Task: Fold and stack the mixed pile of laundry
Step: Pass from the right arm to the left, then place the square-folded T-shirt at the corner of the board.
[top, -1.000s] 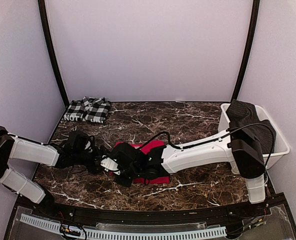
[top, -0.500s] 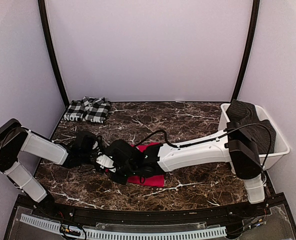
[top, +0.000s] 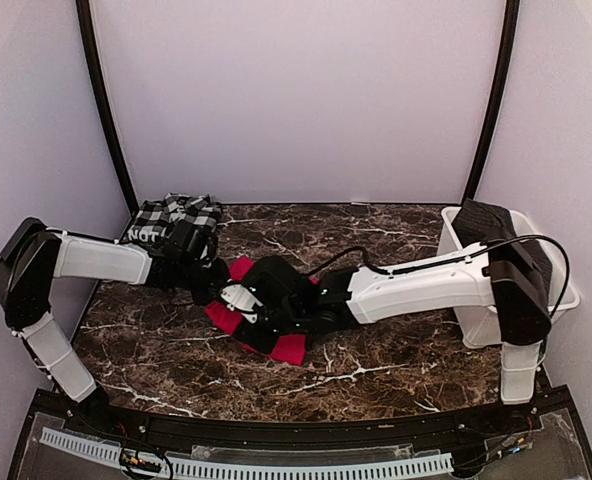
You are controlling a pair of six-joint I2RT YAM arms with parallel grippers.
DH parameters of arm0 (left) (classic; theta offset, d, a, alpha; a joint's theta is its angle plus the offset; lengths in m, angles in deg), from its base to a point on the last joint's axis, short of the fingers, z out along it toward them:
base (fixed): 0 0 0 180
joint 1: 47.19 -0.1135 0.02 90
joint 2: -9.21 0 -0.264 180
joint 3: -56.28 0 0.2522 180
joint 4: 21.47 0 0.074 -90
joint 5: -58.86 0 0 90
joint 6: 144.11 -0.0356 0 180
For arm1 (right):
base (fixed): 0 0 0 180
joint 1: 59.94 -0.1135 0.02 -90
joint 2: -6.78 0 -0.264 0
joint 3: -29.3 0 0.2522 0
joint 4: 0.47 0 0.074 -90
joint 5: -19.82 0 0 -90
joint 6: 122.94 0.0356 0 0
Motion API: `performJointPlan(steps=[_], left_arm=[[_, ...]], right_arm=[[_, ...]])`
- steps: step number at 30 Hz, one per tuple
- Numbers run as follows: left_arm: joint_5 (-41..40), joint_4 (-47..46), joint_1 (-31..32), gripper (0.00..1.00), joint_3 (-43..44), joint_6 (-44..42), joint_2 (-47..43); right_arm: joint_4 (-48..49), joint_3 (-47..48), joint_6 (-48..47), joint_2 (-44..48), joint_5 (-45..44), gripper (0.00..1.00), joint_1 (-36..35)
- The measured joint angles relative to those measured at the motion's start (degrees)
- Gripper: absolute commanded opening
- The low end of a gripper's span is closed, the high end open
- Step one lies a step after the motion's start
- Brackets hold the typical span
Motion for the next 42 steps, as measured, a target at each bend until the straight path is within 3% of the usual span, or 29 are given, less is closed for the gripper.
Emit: performJointPlan(steps=[5, 10, 20, 29, 42], left_arm=[[-5.07, 8.48, -1.03, 0.00, 14.32, -11.91, 7.13], [-9.51, 14.86, -2.10, 0.00, 29.53, -23.02, 14.95], [-16.39, 22.40, -8.46, 0.00, 54.82, -39.60, 28.68], [-22.53, 24.90, -11.58, 0.00, 65.35, -48.50, 33.42], [-24.55, 30.56, -12.98, 0.00, 75.93, -53.18, 33.53]], right_arm=[[1.57, -11.67, 5.35, 13.77, 3.28, 0.75, 5.09], [4.74, -20.41, 9.27, 23.54, 5.51, 0.84, 9.97], [5.31, -28.11, 12.74, 26.80, 7.87, 0.95, 13.25], [5.73, -28.11, 13.55, 26.84, 7.98, 0.99, 13.44], [5.79, -28.46, 14.21, 27.47, 7.96, 0.99, 13.44]])
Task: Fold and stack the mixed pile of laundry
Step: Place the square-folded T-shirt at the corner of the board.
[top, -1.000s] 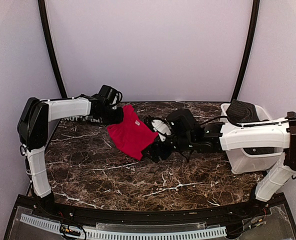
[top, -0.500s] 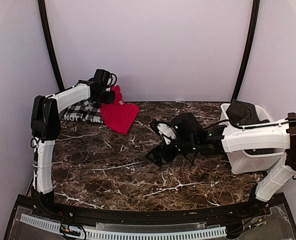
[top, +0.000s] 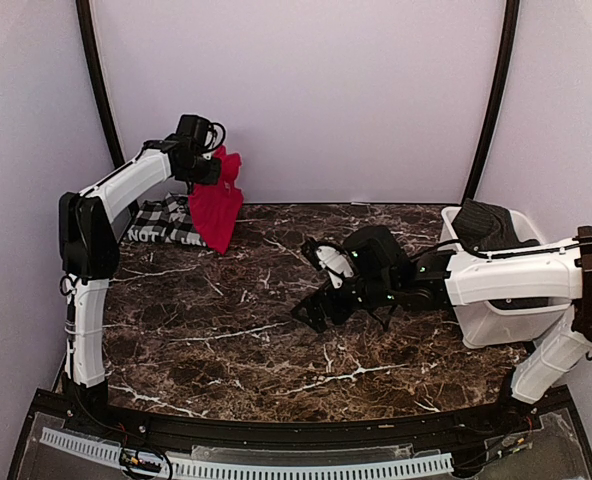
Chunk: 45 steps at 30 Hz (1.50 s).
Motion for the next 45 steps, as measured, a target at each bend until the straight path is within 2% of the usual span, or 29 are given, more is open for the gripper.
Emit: performJointPlan(steps=[13, 23, 45], left_arm=[[-0.90, 5.18, -0.44, 0.00, 4.52, -2.67, 0.00], [2.32, 5.97, -3.98, 0.00, 5.77, -2.36, 0.00], [6.78, -1.81, -14.32, 0.00, -1.20, 0.44, 1.16]], right_arm=[[0.42, 0.00, 0.24, 0.00, 0.20, 0.99, 0.00], [0.44, 0.00, 0.26, 0.00, 0.20, 0.99, 0.00], [-0.24, 2.16, 0.20, -4.59, 1.01, 0.99, 0.00]])
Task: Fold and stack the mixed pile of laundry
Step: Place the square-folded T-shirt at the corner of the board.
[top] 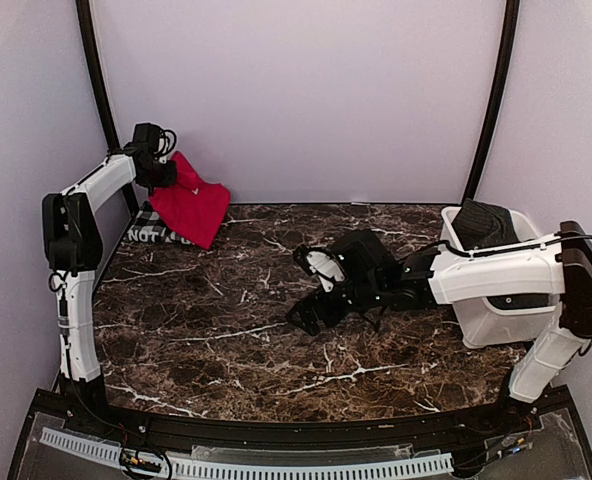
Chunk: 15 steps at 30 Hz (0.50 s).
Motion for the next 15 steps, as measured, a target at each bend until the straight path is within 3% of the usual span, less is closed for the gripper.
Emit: performJointPlan(steps=[6, 15], left_arm=[[0.70, -3.78, -2.99, 0.00, 0.02, -0.31, 4.39], [-1.99, -5.33, -7.13, 0.10, 1.03, 3.04, 14.10]], right_arm=[[-0.46, 1.86, -0.02, -2.29, 0.28, 0.99, 0.04], [-1.68, 3.45, -0.02, -5.29, 0.90, 0.99, 0.17]])
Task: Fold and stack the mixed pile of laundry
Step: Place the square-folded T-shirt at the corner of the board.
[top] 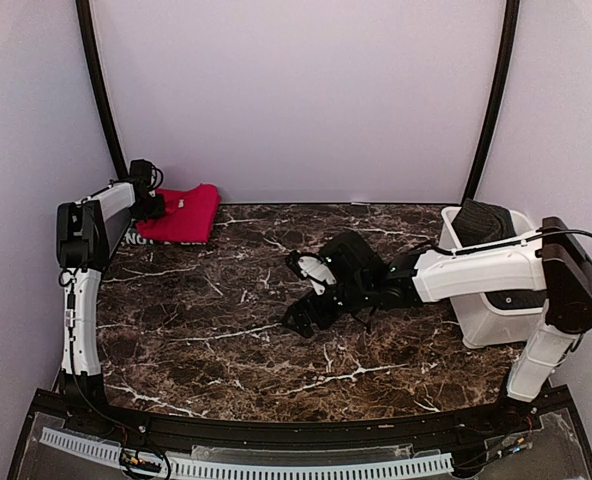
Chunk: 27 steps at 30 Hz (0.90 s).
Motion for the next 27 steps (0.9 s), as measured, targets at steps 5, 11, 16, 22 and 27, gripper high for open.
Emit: performJointPlan(steps=[5, 11, 16, 22, 27], left_arm=[[1.99, 0.76, -3.26, 0.43, 0.00, 5.09, 0.39], [5.90, 1.75, -5.92, 0.63, -0.02, 8.90, 0.39], [9.22, 1.70, -6.97, 0.70, -0.02, 11.56, 0.39], [16.52, 0.83, -9.99, 0.80, -0.02, 17.46, 0.39], [19.82, 0.37, -13.22, 0.83, 0.57, 20.11, 0.39]], right_arm=[[-0.33, 1.16, 0.00, -0.72, 0.66, 0.99, 0.11], [-0.39, 1.60, 0.00, -0.83, 1.01, 0.99, 0.24], [-0.70, 1.60, 0.02, -0.83, 1.09, 0.98, 0.26], [-1.20, 1.60, 0.02, -0.83, 1.07, 0.99, 0.26], [-1.22, 1.60, 0.04, -0.83, 1.11, 0.99, 0.26]])
